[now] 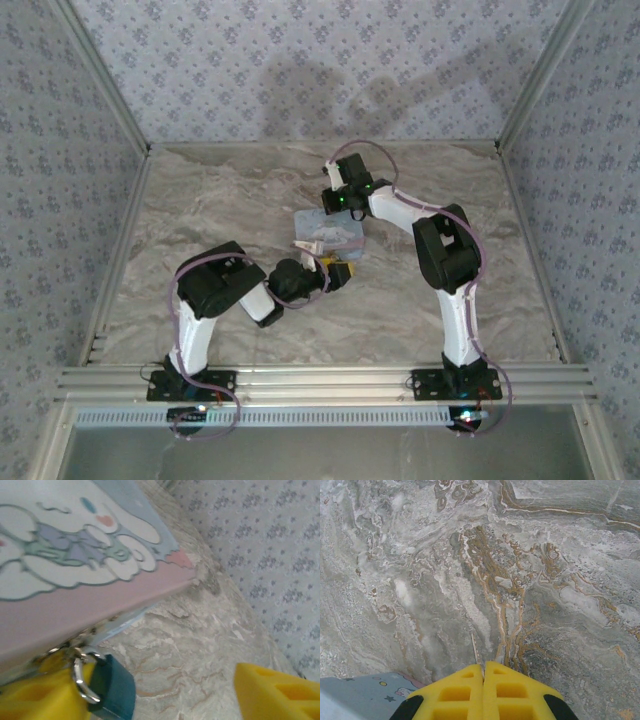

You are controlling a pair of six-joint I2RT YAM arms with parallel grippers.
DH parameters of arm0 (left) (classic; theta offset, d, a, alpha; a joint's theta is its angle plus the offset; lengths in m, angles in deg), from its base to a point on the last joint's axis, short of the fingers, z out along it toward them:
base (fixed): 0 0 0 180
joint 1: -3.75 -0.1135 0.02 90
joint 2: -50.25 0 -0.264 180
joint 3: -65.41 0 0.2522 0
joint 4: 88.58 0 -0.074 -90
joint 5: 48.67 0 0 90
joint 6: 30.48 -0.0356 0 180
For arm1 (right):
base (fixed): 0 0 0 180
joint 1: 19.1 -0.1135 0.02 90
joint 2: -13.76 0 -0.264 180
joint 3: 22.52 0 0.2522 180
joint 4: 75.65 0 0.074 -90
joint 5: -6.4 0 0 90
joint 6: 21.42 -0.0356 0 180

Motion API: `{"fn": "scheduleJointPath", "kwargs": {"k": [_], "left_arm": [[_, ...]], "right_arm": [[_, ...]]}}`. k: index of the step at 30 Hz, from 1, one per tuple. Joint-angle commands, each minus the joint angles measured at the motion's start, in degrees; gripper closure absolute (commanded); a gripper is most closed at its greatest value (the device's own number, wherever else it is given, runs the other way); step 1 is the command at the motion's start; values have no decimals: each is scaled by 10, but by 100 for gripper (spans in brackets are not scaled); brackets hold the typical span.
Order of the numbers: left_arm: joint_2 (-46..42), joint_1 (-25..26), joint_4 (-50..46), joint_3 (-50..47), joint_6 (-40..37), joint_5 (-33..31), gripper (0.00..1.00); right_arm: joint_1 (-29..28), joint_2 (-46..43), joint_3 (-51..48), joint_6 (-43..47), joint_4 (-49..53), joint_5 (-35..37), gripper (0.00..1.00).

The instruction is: Unlock the padlock with the key

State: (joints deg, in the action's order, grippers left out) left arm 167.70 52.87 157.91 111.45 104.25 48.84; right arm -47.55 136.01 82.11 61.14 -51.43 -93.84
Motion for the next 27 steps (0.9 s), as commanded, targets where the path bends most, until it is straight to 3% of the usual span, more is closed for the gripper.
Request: {"fn": "scheduleJointPath", "kwargs": {"k": [1,16,27], "left_arm": [[20,-7,-21,10,12,-16,34],[30,-25,-55,11,29,-10,76],[2,-34,-113,9,35,2,91]], "right_arm": [[-15,1,-22,3,80,-21,100],[-15,-13,-35,1,71,-21,100],[-4,-38,-51,-4,63,-28,100]]}}
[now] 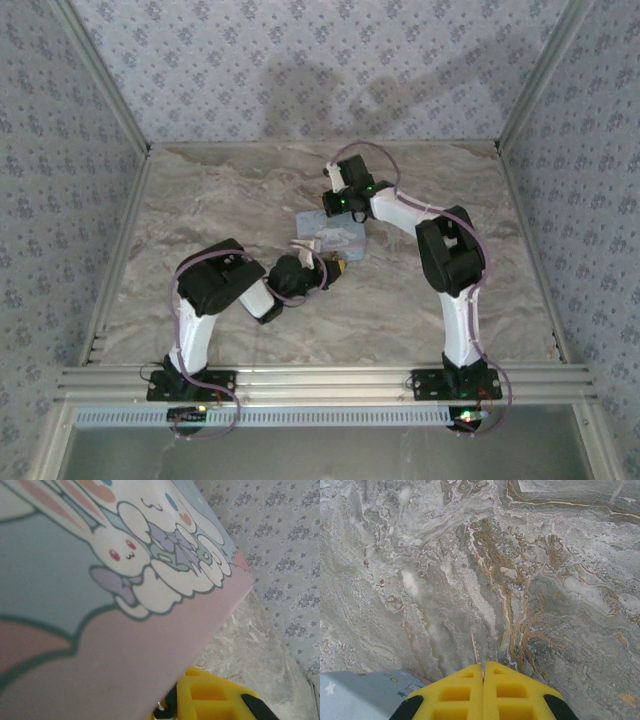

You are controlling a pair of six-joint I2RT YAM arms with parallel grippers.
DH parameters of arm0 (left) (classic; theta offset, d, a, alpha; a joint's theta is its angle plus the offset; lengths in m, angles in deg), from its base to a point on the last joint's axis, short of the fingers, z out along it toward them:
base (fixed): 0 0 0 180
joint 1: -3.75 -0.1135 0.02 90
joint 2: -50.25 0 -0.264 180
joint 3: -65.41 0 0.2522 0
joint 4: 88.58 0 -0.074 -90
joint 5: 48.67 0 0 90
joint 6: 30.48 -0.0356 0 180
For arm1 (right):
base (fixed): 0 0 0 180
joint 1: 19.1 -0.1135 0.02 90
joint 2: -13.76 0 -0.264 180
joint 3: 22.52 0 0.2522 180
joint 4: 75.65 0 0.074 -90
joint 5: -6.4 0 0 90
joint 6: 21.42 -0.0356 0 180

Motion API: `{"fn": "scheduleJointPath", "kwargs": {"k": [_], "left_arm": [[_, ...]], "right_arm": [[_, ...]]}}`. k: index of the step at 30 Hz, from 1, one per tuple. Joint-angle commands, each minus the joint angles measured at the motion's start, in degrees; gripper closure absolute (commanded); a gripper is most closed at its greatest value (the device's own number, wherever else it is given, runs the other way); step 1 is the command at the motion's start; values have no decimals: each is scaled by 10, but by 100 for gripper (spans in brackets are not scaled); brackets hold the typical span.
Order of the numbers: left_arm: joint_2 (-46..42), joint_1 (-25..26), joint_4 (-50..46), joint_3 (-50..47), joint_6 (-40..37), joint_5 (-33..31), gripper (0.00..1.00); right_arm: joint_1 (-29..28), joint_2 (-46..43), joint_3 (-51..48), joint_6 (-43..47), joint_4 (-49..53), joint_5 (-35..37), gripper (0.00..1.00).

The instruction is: Unlock the padlock with the key

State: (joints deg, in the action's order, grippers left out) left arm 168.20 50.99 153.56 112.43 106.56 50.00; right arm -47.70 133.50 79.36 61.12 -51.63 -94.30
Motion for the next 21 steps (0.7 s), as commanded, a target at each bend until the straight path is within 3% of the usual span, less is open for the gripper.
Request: {"fn": "scheduleJointPath", "kwargs": {"k": [1,10,15,21], "left_arm": [[-8,-16,-82,-1,13,-9,93],[-62,-30,-207,3,39,18,100],[-111,-31,-341,35,31,28,100],[-133,-46,-404,60,66,61,100]], "right_arm": [[0,-18,-26,-6,63,-25,100],[59,-106,-85,-44,21,-47,100],[96,-195,-164,-79,-24,-77,100],[122,-329,-303,-130,-95,-145,100]]}}
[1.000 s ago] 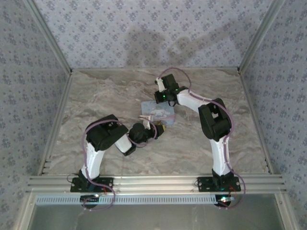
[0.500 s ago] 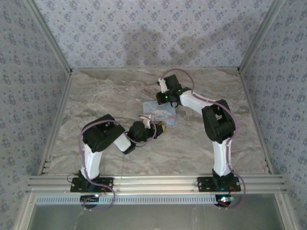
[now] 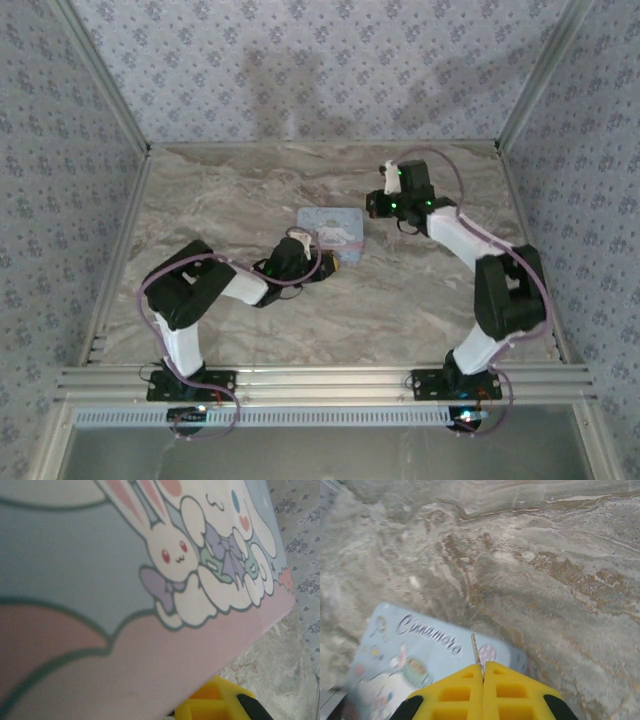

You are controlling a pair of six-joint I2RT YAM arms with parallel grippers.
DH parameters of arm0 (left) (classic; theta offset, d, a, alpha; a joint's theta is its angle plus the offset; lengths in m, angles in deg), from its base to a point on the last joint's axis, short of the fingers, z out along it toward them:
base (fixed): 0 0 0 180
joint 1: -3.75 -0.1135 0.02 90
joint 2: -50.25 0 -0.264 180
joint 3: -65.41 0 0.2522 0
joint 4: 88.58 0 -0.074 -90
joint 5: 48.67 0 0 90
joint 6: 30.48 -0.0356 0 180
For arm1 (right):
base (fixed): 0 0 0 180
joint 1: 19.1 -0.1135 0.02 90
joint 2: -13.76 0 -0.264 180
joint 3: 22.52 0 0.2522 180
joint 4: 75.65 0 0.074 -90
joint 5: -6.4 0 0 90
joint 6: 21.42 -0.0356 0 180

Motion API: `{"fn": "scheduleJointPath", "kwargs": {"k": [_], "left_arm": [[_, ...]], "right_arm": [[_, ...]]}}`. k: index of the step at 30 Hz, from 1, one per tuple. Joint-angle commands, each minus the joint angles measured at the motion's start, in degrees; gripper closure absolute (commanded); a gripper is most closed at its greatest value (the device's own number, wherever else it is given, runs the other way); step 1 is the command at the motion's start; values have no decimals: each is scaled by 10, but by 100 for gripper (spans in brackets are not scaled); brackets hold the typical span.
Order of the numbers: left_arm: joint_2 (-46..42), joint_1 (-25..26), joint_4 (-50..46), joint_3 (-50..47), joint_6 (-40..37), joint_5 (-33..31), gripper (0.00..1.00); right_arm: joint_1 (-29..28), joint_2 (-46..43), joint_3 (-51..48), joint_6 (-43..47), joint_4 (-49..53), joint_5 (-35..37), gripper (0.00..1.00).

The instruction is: Unlock the padlock with the key

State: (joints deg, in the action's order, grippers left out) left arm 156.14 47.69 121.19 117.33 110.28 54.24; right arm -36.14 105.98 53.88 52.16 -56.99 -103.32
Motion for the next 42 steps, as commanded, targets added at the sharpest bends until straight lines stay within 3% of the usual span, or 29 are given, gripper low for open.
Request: {"fn": "scheduleJointPath", "kwargs": {"k": [1,9,13,17,23,28,42], "left_arm": [[-14,-17,-87,14,35,25,100],[-36,-30,-139,52,67,69,100],[-43,-37,-140,67,86,88,100],[-43,-45,-134,79,109,106,100],[-50,-54,-125,86,135,120,100],[-53,-61,-112,84,148,129,100],[-59,-64,-55,65,168,141,100]], "right_arm": [[9,-79,-71,-47,-50,-70,100],[20,-289,-278,-136,-151,-135,100],[14,-364,-348,-187,-186,-124,100],[-21,-379,-407,-247,-243,-88,100],[-99,-333,-487,-323,-378,0,100],[-159,-258,-497,-359,-460,48,100],[-173,-34,-479,-486,-705,54,100]]}}
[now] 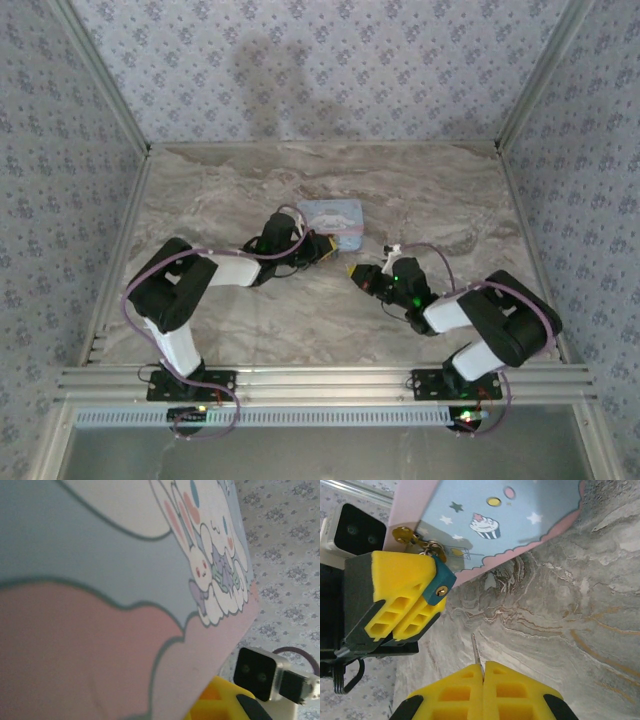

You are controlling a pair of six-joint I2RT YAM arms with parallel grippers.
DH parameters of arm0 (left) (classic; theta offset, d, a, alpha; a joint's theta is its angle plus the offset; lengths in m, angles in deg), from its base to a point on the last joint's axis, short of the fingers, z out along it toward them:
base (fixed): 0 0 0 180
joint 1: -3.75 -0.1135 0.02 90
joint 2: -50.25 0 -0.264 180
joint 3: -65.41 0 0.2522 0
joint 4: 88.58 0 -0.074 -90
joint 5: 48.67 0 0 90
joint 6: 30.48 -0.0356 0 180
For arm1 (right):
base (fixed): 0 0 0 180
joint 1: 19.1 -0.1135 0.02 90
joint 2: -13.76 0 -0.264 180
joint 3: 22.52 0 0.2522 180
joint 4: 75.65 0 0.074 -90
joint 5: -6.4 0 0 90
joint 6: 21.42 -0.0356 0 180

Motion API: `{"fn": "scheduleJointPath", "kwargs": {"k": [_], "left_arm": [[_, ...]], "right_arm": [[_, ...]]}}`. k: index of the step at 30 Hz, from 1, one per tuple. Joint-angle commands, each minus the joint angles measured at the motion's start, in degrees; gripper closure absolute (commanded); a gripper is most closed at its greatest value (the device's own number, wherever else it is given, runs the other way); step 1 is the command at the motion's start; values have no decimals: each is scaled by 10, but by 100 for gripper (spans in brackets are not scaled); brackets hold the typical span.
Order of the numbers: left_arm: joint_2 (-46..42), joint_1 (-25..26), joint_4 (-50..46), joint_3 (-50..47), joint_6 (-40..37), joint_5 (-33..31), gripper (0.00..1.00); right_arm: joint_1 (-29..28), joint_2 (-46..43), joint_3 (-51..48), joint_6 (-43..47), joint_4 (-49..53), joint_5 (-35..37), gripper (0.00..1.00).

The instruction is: Unlock the padlock with the key

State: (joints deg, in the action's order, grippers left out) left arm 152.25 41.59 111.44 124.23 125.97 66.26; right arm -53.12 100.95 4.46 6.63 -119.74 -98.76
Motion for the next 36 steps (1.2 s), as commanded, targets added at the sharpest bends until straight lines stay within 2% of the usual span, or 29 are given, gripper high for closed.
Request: {"fn": "scheduleJointPath", "kwargs": {"k": [1,13,36], "left_arm": [[-19,-3,45,-5,12,22,100],[-13,-7,86,-17,29,33,100],[-4,-7,125,-29,43,47,100]], "right_arm": [[-3,24,17,-35,-88,6,100],[-1,103,32,-62,-172,-19,100],[12,123,41,-75,-202,-44,100]]}}
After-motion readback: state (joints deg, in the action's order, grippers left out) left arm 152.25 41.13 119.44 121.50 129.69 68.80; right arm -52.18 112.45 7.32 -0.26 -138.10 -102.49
